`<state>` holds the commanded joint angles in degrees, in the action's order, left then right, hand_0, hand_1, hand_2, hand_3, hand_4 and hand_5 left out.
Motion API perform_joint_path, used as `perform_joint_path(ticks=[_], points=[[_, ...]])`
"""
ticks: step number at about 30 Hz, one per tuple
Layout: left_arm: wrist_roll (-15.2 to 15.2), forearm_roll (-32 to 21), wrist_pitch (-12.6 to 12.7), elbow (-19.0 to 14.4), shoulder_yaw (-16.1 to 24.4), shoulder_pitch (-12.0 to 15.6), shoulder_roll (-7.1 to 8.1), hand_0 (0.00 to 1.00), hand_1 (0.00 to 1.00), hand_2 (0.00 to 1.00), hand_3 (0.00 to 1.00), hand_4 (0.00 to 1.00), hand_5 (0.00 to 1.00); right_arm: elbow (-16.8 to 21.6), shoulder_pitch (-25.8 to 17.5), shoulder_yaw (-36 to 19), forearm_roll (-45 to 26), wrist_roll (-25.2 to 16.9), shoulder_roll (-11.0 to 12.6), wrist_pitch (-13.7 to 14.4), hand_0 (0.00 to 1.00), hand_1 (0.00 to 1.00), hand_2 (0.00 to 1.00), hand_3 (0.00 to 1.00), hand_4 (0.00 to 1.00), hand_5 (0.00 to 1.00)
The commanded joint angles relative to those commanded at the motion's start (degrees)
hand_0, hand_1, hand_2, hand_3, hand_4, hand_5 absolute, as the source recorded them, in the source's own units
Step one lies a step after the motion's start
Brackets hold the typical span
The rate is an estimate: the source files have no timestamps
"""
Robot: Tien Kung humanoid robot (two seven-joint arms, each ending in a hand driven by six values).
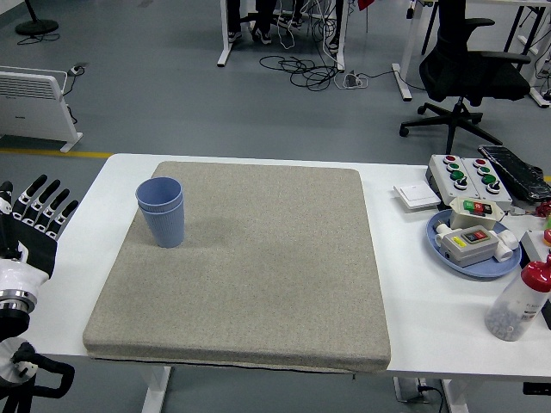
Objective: Push cup pick cup insert cup
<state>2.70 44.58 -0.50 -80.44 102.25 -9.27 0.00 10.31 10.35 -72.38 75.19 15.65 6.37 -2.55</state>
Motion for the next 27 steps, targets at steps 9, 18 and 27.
perform_joint_path(ticks=[9, 18, 27], points=[[-1.2, 2.1, -1.0, 0.3, -0.9, 0.3, 0.43, 0.738, 0.787, 0.795, 0.752, 0.621, 0.998, 0.0, -0.5, -0.1, 0.0, 0.1, 0.2, 0.0, 0.721, 0.655, 0.657, 0.580, 0.092, 0.535], [-1.7, 3.0, -1.1, 1.1, -1.5, 0.3, 0.10, 0.744, 0.794, 0.801, 0.769, 0.621, 0.998, 0.0, -0.7, -0.3, 0.0, 0.1, 0.2, 0.1, 0.721, 0.655, 0.656, 0.580, 0.092, 0.535], [-1.8, 2.7, -1.0, 1.7, -1.9, 0.0, 0.00, 0.751, 0.794, 0.810, 0.798, 0.623, 0.998, 0.0, -0.6, -0.2, -0.2, 0.1, 0.2, 0.1, 0.721, 0.655, 0.657, 0.580, 0.093, 0.532]])
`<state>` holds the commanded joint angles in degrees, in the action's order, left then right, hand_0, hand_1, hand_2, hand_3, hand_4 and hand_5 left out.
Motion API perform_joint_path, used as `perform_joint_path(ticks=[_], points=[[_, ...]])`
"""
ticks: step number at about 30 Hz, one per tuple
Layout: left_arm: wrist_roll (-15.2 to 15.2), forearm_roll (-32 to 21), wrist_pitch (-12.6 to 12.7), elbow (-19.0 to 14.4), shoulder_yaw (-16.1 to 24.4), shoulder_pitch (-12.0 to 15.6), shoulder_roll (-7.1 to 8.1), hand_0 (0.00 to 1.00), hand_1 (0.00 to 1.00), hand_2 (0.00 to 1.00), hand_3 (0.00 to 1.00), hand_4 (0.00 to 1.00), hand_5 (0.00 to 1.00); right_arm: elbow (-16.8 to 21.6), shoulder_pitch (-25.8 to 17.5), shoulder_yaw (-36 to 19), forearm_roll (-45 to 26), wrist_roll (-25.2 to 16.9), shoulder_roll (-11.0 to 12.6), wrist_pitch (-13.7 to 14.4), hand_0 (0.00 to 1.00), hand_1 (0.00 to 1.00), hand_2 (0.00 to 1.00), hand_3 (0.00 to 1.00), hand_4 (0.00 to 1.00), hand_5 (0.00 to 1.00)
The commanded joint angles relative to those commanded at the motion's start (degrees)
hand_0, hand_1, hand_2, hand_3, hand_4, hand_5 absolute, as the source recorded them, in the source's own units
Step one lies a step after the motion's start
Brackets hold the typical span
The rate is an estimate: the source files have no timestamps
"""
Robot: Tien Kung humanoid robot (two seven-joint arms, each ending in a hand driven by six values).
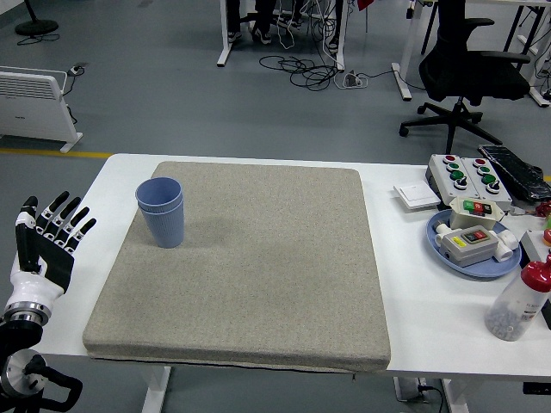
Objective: Push cup pick cup insert cup
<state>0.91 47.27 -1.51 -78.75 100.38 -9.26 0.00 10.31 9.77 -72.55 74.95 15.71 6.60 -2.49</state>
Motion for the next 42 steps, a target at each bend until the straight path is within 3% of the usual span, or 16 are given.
perform_joint_path(ticks=[42], points=[[-0.7, 0.6, 0.4, 0.6, -0.8, -0.9, 0.00, 0.754, 0.800, 0.821, 0.811, 0.621, 0.998, 0.0, 1.1, 0.1, -0.8, -0.4, 0.2, -0.1, 0.722, 0.656, 0.664, 0.580, 0.096, 0.540]])
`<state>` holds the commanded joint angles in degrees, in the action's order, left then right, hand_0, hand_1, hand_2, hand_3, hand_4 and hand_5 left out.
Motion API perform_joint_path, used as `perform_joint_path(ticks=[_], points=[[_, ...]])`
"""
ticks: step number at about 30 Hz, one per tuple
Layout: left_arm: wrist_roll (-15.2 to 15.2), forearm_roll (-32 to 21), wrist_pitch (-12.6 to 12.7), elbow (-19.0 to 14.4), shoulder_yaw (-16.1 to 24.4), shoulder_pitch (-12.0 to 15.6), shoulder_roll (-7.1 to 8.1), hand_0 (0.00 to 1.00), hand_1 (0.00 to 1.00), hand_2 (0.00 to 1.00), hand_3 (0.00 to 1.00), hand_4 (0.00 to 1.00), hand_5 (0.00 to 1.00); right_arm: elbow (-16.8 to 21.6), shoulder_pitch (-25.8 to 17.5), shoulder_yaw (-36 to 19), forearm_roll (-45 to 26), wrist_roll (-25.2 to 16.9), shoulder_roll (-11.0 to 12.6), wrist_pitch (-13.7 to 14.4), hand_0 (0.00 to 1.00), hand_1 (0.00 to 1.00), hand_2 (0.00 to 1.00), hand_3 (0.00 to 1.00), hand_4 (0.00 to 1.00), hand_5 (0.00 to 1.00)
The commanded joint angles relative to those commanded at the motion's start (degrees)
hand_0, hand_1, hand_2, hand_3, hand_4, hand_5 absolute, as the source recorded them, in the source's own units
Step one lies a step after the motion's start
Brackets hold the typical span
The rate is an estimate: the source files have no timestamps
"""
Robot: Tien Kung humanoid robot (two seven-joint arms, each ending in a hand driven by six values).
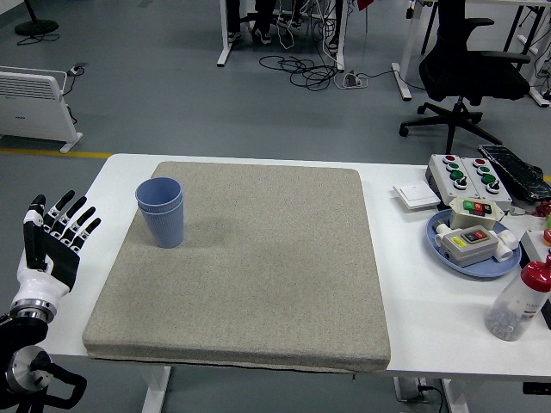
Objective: Push cup pick cup insert cup
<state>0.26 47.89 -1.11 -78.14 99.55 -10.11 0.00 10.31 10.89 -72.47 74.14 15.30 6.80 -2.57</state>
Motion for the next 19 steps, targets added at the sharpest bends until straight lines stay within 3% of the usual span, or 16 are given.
perform_joint_path(ticks=[19], points=[[-0.3, 0.4, 0.1, 0.3, 0.0, 0.0, 0.00, 0.754, 0.800, 0.822, 0.810, 0.621, 0.998, 0.0, 0.0, -0.2, 0.4, 0.1, 0.0, 0.0, 0.723, 0.657, 0.664, 0.578, 0.097, 0.541]])
